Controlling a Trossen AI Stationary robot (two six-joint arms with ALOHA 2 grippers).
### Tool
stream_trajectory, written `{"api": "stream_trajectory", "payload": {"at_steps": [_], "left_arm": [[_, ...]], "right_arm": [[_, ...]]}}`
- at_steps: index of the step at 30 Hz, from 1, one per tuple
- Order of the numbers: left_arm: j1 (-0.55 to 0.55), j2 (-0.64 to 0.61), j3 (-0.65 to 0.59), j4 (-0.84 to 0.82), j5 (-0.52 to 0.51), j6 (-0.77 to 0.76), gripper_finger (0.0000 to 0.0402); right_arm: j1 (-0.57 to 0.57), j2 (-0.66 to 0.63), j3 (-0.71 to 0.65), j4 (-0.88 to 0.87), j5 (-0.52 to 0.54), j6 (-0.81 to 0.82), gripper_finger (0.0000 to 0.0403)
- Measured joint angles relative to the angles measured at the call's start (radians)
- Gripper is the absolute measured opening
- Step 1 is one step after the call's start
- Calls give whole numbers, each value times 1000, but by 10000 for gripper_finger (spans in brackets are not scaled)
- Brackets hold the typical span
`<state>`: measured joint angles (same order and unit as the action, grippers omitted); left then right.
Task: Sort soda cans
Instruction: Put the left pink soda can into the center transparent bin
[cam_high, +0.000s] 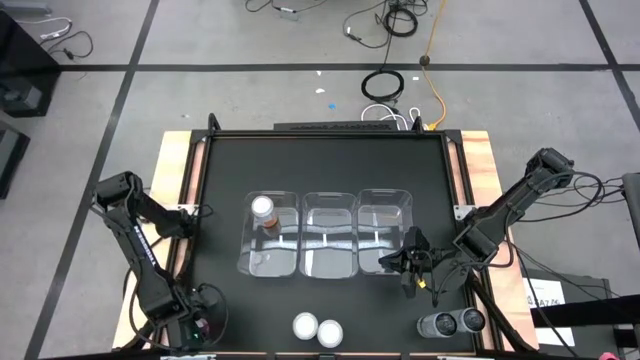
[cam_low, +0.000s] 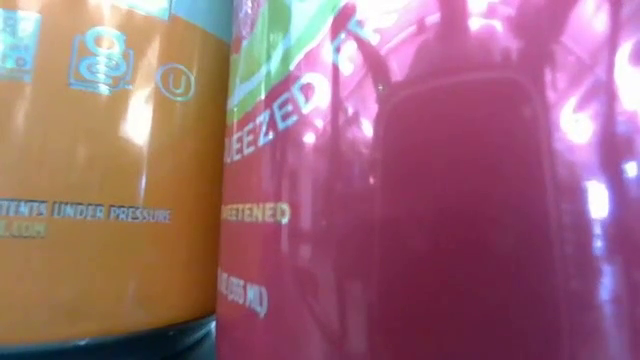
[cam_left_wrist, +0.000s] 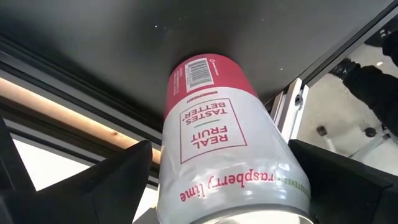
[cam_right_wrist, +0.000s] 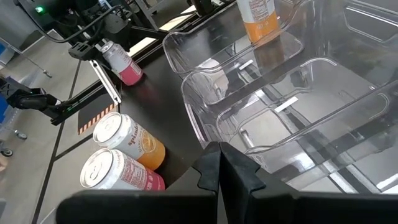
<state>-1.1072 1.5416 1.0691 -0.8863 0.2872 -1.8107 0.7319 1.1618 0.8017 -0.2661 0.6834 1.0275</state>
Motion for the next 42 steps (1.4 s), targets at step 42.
{"api": "stream_trajectory", "payload": {"at_steps": [42], "left_arm": [[1,-3,1,86,26,115,396]], "right_arm": [[0,0,0,0,-4,-15,0]]}}
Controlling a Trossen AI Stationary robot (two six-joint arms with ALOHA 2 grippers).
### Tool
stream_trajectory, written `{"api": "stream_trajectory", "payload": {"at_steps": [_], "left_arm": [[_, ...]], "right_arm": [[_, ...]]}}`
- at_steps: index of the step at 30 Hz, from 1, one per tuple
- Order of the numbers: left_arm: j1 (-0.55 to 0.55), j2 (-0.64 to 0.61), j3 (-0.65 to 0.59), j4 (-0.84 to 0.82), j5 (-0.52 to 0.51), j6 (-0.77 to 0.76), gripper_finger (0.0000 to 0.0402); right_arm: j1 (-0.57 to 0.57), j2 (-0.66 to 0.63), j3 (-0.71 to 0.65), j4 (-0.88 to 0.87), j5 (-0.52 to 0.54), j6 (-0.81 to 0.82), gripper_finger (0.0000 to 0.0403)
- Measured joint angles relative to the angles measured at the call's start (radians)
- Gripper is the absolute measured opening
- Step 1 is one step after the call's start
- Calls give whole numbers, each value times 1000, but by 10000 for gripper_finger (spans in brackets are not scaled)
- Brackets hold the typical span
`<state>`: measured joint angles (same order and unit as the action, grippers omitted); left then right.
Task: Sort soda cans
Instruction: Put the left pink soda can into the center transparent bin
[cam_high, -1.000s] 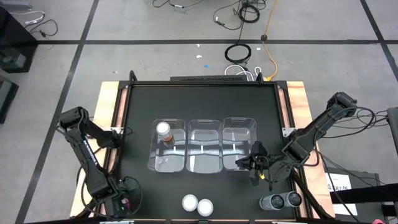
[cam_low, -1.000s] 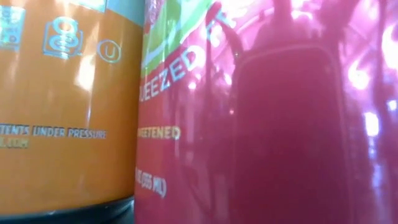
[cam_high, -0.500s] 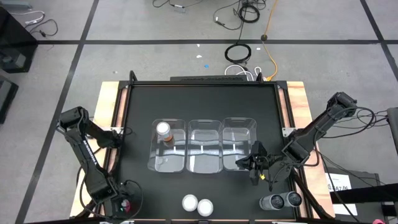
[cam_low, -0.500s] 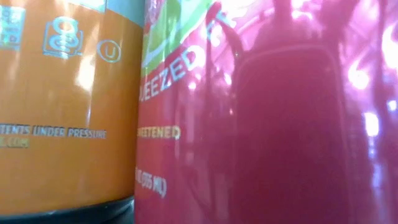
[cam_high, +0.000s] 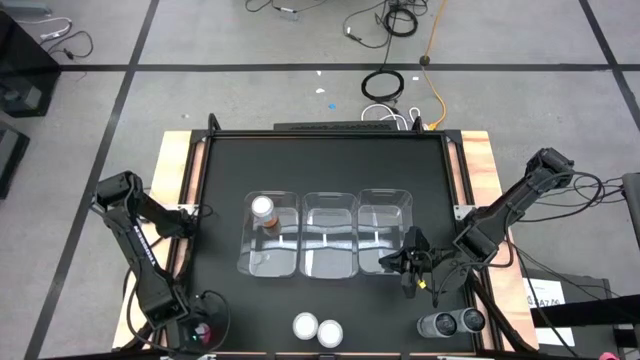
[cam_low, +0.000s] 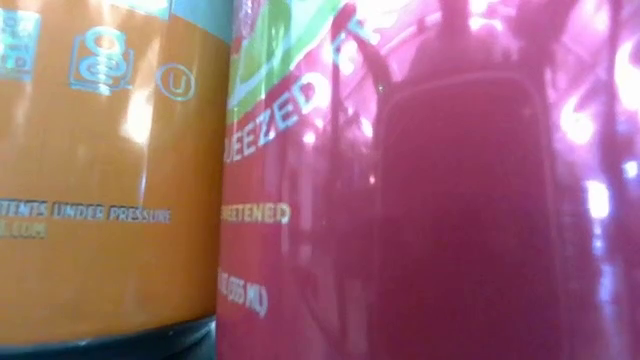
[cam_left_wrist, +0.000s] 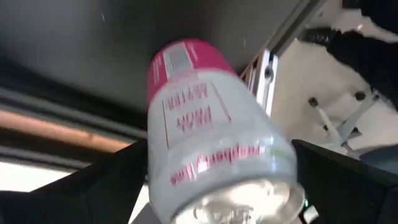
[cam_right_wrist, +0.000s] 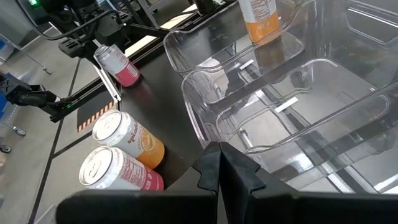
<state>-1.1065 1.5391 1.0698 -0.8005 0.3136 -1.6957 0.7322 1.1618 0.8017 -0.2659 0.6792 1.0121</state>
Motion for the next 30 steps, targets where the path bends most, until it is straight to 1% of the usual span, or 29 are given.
{"api": "stream_trajectory", "payload": {"at_steps": [3,11,19,30], "left_arm": [[0,0,0,-1,-35,0,396],[-8,21,0,-1,-45,0,396],[-11,87,0,-5,37,5,396],[-12,91,0,-5,24,4,393]], "right_arm": [[0,0,0,0,0,-1,0],[0,0,0,0,0,-2,0],[0,0,0,-1,0,-3,0],[0,0,0,-10,1,-6,0]]}}
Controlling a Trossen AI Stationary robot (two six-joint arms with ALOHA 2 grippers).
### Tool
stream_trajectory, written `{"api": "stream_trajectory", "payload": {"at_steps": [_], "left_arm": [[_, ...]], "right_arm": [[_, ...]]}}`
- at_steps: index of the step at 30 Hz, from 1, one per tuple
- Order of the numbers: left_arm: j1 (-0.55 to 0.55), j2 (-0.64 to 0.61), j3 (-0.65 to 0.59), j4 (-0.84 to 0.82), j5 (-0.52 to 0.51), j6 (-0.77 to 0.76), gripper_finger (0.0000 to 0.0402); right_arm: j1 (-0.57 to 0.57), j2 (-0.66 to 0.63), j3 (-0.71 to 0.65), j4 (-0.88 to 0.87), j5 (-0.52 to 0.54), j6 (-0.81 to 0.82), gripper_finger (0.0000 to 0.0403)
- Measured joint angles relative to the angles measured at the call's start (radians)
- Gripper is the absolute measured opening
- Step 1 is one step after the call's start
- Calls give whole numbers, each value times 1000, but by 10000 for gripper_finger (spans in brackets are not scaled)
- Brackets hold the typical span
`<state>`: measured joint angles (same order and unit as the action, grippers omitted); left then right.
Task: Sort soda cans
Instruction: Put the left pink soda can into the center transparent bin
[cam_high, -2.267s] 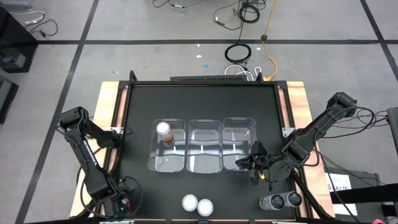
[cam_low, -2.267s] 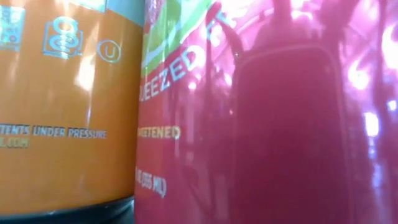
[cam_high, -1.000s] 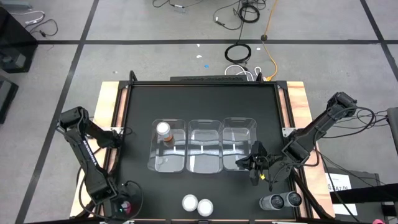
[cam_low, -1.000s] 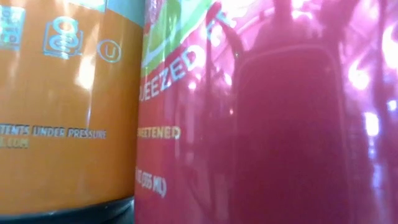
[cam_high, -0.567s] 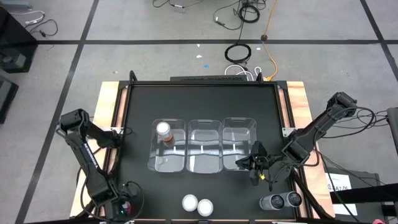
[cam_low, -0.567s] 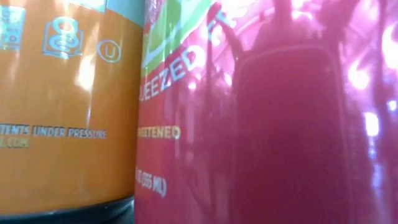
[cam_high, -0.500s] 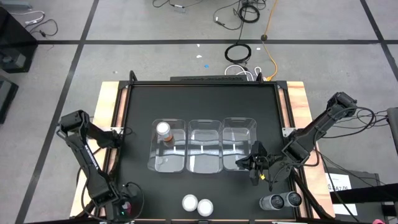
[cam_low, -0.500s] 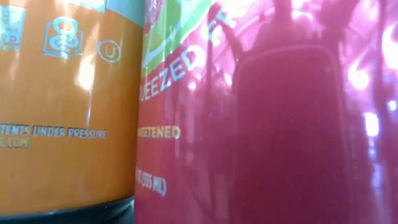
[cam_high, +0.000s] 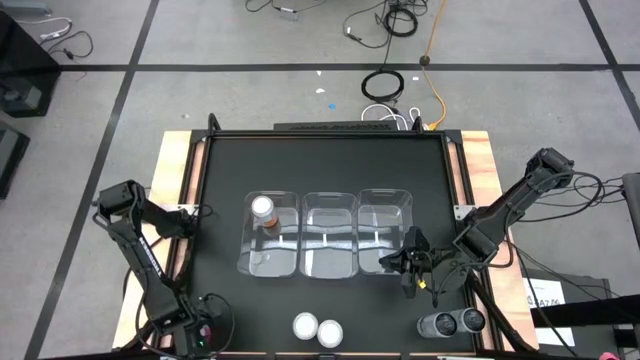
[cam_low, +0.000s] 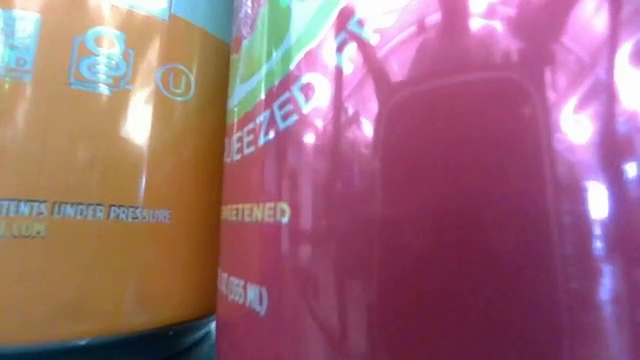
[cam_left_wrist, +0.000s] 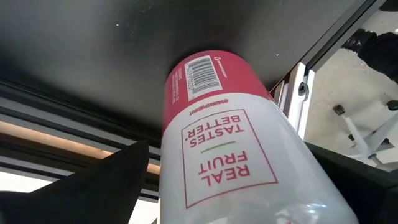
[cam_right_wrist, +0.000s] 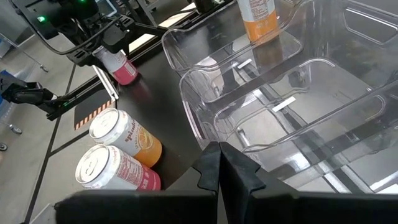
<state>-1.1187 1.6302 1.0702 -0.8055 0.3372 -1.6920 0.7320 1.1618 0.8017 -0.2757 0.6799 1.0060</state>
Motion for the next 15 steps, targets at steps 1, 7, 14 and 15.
{"api": "stream_trajectory", "payload": {"at_steps": [1,7,14,15], "left_arm": [[0,0,0,0,0,0,389],[0,0,1,-3,-1,-3,330],[2,-2,1,-4,0,-7,310],[5,-3,1,-5,1,-9,310]], "right_arm": [[0,0,0,0,0,0,0],[0,0,0,0,0,0,0],[0,0,0,-8,0,-1,0],[0,0,0,-8,0,-1,0]]}}
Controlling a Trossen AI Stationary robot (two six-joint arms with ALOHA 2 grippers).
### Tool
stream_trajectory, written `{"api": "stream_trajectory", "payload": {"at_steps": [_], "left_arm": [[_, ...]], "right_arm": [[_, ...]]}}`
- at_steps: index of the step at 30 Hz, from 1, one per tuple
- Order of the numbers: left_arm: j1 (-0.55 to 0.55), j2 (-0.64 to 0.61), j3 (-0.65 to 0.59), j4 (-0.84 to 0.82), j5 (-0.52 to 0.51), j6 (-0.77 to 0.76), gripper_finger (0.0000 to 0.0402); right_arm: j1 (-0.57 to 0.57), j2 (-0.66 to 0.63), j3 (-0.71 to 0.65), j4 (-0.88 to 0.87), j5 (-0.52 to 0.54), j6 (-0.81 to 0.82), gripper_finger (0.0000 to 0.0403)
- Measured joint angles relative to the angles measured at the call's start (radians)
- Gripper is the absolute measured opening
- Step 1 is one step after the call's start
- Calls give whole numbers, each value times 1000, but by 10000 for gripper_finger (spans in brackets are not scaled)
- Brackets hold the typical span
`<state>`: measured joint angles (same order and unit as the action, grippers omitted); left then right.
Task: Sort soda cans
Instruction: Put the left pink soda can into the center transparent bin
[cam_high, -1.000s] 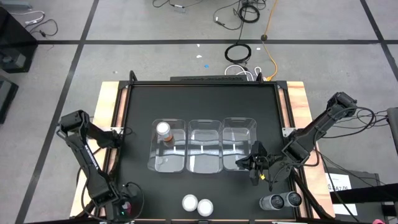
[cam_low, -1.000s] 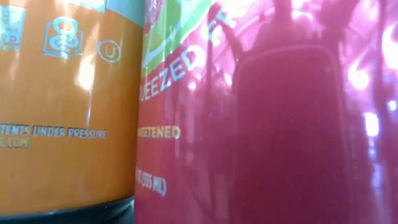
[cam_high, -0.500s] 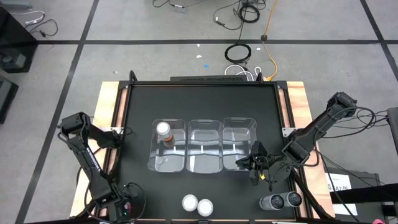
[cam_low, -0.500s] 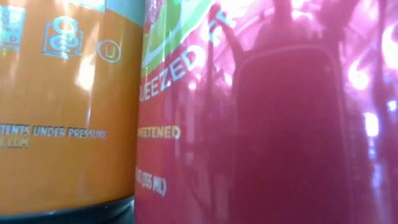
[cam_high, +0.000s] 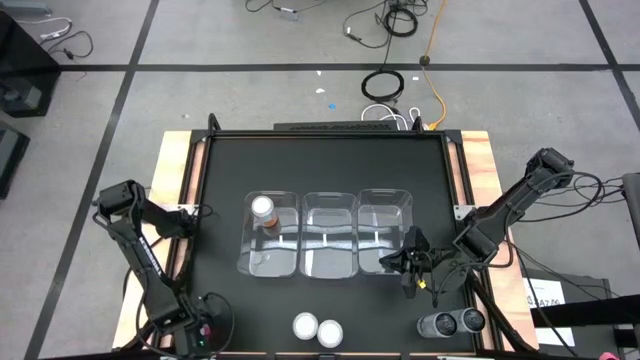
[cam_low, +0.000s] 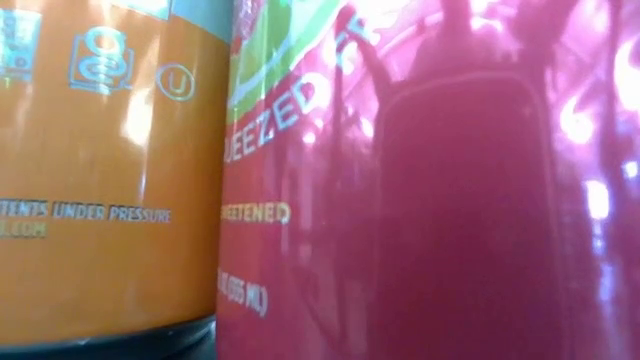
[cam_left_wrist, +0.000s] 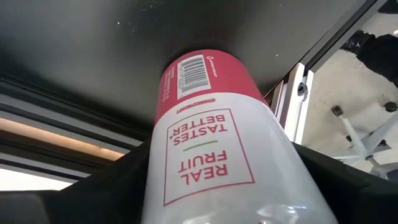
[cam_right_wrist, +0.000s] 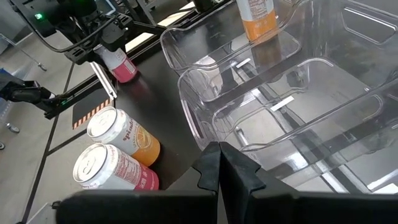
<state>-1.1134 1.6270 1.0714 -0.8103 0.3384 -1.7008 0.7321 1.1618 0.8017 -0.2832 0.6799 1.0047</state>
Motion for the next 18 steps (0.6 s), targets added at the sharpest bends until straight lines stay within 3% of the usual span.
{"api": "stream_trajectory", "payload": {"at_steps": [14,18], "left_arm": [[72,-106,77,-88,-1,-52,322],[117,-143,127,-129,-75,-51,323]], "right_arm": [[0,0,0,-31,-1,-26,0],[0,0,0,-45,-4,-26,0]]}}
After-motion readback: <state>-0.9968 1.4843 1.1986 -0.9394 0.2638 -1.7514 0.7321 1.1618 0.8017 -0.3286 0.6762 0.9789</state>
